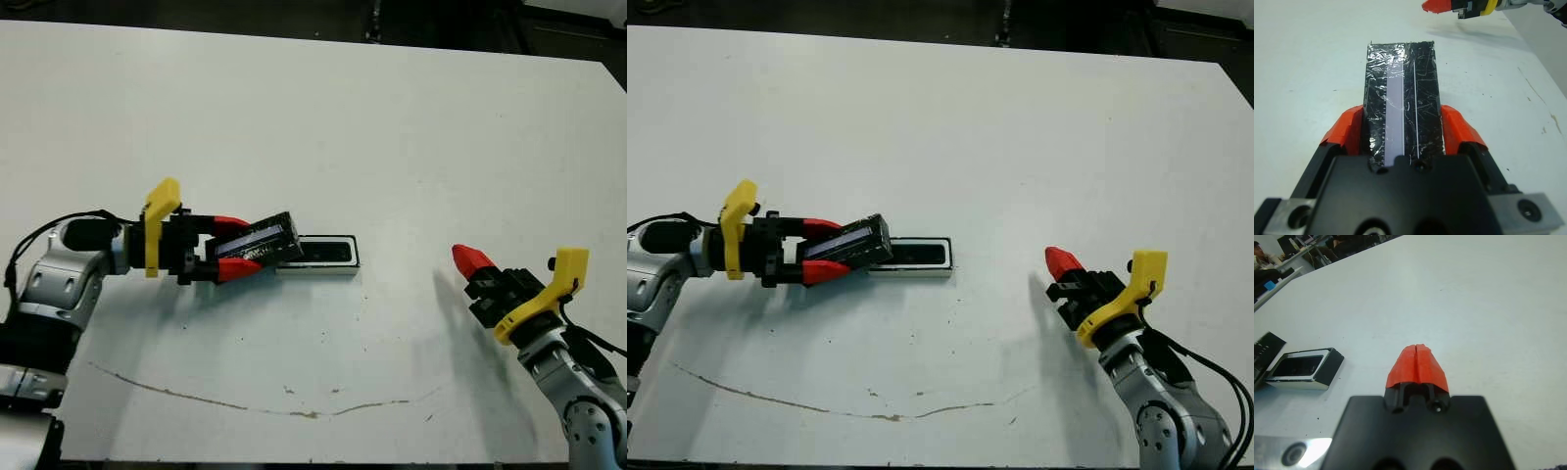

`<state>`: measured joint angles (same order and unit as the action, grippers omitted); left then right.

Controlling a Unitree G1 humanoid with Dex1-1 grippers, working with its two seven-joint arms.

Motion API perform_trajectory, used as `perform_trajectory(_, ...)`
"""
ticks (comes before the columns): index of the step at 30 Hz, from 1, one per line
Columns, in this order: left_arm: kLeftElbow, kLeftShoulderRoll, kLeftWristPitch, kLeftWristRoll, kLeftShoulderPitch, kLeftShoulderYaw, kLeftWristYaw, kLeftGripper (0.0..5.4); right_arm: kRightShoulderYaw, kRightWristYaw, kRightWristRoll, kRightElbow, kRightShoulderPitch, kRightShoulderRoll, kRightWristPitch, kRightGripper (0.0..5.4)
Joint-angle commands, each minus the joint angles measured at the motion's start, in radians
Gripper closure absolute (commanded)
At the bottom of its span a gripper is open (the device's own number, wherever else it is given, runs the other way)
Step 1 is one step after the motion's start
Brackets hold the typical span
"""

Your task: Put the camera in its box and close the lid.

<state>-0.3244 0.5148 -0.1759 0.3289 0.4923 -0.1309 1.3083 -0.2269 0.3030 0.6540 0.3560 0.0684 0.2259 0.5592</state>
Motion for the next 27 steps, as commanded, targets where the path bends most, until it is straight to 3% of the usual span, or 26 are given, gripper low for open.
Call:
perform_trajectory(1,-0.02,-0.014,0.004,-0.023,0.013,-0.017,-0.006,2.24,-0.003,0.011,-0.011,-0.013,0.01,0.017,-0.004,5.4)
perform_trajectory(5,-0.012,-0.022,0.066,-0.071,0.013,-0.041,-0.032,2.24,-0.002,0.009,-0.019,-0.01,0.013,0.014,-0.005,5.4)
perform_trajectory(27,-0.043,-0.096,0.089,-0.218,0.125,-0.2,-0.059,2.24,-0.008,0.0,-0.009,0.001,0.021,0.007,0.005,5.4)
